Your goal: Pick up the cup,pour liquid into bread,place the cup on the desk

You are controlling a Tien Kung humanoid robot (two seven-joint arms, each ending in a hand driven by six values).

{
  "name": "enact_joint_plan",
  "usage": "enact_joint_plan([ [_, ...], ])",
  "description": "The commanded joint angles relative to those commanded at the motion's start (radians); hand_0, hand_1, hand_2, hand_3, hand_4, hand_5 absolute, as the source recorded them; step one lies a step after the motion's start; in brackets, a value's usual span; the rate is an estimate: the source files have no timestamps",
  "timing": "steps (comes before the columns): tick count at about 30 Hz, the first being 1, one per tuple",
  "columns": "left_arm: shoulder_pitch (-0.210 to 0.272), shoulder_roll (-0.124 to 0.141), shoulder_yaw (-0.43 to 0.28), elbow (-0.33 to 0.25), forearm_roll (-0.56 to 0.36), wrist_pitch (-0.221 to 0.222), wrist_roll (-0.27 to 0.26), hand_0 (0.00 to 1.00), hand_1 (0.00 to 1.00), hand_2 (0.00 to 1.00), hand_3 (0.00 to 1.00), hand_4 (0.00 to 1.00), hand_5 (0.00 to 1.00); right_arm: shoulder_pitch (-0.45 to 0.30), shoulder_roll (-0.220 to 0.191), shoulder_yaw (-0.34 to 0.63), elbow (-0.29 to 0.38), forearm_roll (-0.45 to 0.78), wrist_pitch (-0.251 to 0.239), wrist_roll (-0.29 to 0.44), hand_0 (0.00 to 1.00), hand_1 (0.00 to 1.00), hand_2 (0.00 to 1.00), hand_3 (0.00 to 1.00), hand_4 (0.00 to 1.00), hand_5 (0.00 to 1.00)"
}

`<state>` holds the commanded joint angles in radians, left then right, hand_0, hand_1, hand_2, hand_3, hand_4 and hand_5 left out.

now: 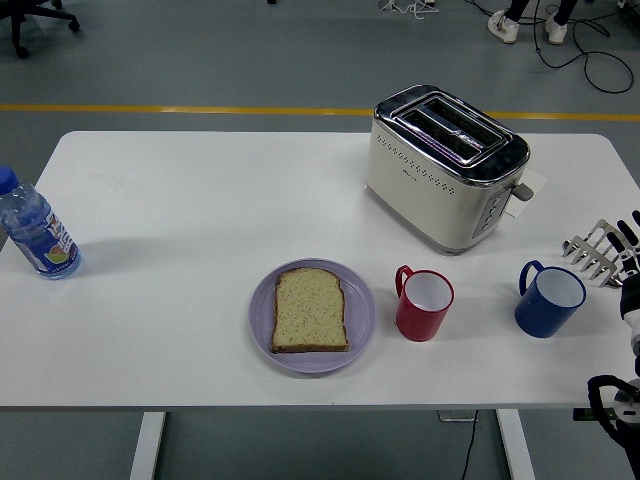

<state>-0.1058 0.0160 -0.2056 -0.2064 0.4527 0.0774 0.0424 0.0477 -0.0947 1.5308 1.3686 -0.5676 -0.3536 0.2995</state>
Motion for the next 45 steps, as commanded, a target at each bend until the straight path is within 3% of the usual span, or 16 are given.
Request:
enact_joint_plan([
  [1, 0.001, 0.0, 0.0, 0.0, 0.0, 0.0, 0.0, 0.639, 0.649, 0.665, 0.565, 0.332, 0.84, 0.0, 0.0, 0.005, 0.0, -0.005, 0.002, -0.005, 0.712, 0.696, 0.711, 0.65, 0.507, 0.643],
  [28, 0.024, 0.002, 0.034, 0.001, -0.008, 0.0, 0.0, 0.639, 0.649, 0.665, 0.565, 0.334, 0.842, -0.016, 0.002, 0.043, -0.02, -0.03, 0.005, -0.049, 0.72, 0.709, 0.723, 0.657, 0.506, 0.683],
  [35, 0.028, 0.003, 0.044, 0.001, -0.012, 0.0, 0.001, 0.639, 0.649, 0.665, 0.565, 0.334, 0.841, -0.015, 0.001, 0.122, -0.007, -0.128, 0.015, -0.233, 0.713, 0.698, 0.706, 0.645, 0.503, 0.641],
  [42, 0.027, 0.004, 0.039, 0.002, -0.01, 0.0, 0.001, 0.639, 0.649, 0.665, 0.564, 0.333, 0.84, -0.014, 0.003, 0.179, -0.001, -0.202, 0.056, -0.329, 0.708, 0.685, 0.698, 0.637, 0.502, 0.631],
  [43, 0.027, 0.004, 0.038, 0.001, -0.01, 0.0, 0.001, 0.639, 0.649, 0.665, 0.564, 0.334, 0.841, -0.014, 0.002, 0.185, -0.001, -0.224, 0.063, -0.353, 0.704, 0.679, 0.693, 0.635, 0.504, 0.582],
  [45, 0.026, 0.004, 0.036, 0.002, -0.009, 0.0, 0.001, 0.639, 0.649, 0.665, 0.564, 0.334, 0.841, -0.015, 0.001, 0.191, -0.002, -0.256, 0.071, -0.388, 0.704, 0.679, 0.693, 0.635, 0.504, 0.582],
])
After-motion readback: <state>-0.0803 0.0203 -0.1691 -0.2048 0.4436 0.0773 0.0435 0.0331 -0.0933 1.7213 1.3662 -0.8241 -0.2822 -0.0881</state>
